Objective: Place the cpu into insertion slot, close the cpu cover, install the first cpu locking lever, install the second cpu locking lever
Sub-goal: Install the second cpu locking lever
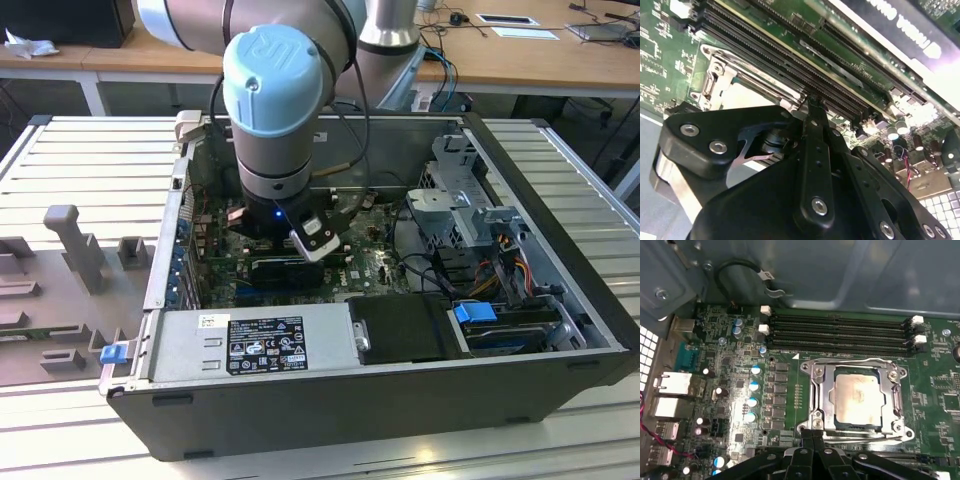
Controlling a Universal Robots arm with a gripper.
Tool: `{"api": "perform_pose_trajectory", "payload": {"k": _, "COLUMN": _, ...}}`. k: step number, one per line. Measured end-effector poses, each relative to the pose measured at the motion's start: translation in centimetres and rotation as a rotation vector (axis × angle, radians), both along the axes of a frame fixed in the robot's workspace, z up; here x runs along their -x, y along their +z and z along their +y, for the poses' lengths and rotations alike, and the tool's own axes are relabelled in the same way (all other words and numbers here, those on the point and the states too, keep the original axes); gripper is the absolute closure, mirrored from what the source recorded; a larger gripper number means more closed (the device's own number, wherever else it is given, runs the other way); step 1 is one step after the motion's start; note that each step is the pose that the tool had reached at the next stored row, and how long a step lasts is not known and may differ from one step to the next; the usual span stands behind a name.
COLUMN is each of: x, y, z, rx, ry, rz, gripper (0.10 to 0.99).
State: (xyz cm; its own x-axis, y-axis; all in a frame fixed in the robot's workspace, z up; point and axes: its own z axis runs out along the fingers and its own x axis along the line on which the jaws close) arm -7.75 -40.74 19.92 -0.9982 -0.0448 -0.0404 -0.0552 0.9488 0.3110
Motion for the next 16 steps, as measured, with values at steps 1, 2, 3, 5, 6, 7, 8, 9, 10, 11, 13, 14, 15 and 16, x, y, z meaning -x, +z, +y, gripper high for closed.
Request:
{"api": "perform_pose_trajectory", "payload": {"k": 1, "x": 0.16, "y": -0.06, "z": 0.00, "rx": -0.008, "ry": 0.000, "rz": -0.0007, "gripper": 0.980}}
{"api": "perform_pose_trajectory", "payload": {"k": 2, "x": 0.21, "y": -0.13, "z": 0.00, "rx": -0.012, "ry": 0.000, "rz": -0.0010, "gripper": 0.980}}
{"api": "perform_pose_trajectory", "payload": {"k": 3, "x": 0.22, "y": -0.20, "z": 0.00, "rx": -0.015, "ry": 0.000, "rz": -0.0012, "gripper": 0.980}}
{"api": "perform_pose_trajectory", "payload": {"k": 5, "x": 0.24, "y": -0.36, "z": 0.00, "rx": -0.022, "ry": 0.000, "rz": -0.0013, "gripper": 0.980}}
{"api": "perform_pose_trajectory", "payload": {"k": 6, "x": 0.24, "y": -0.49, "z": 0.00, "rx": -0.028, "ry": 0.000, "rz": -0.0015, "gripper": 0.980}}
{"api": "perform_pose_trajectory", "payload": {"k": 7, "x": 0.24, "y": -0.65, "z": 0.01, "rx": -0.034, "ry": 0.000, "rz": -0.0015, "gripper": 0.980}}
{"api": "perform_pose_trajectory", "payload": {"k": 8, "x": 0.24, "y": -0.73, "z": 0.00, "rx": -0.036, "ry": 0.000, "rz": -0.0013, "gripper": 0.980}}
{"api": "perform_pose_trajectory", "payload": {"k": 9, "x": 0.24, "y": -0.78, "z": -0.01, "rx": -0.038, "ry": 0.000, "rz": -0.0013, "gripper": 0.980}}
{"api": "perform_pose_trajectory", "payload": {"k": 10, "x": 0.25, "y": -0.78, "z": 0.00, "rx": -0.040, "ry": 0.000, "rz": -0.0013, "gripper": 0.980}}
{"api": "perform_pose_trajectory", "payload": {"k": 11, "x": 0.25, "y": -0.78, "z": 0.00, "rx": -0.041, "ry": 0.000, "rz": -0.0014, "gripper": 0.980}}
{"api": "perform_pose_trajectory", "payload": {"k": 13, "x": 0.28, "y": -0.59, "z": 0.00, "rx": -0.041, "ry": 0.000, "rz": -0.0015, "gripper": 0.980}}
{"api": "perform_pose_trajectory", "payload": {"k": 14, "x": 0.28, "y": -0.46, "z": 0.01, "rx": -0.042, "ry": 0.000, "rz": -0.0016, "gripper": 0.980}}
{"api": "perform_pose_trajectory", "payload": {"k": 15, "x": 0.30, "y": -0.10, "z": 0.00, "rx": -0.041, "ry": 0.000, "rz": -0.0015, "gripper": 0.980}}
{"api": "perform_pose_trajectory", "payload": {"k": 16, "x": 0.33, "y": 0.05, "z": 0.03, "rx": -0.042, "ry": 0.000, "rz": -0.0015, "gripper": 0.980}}
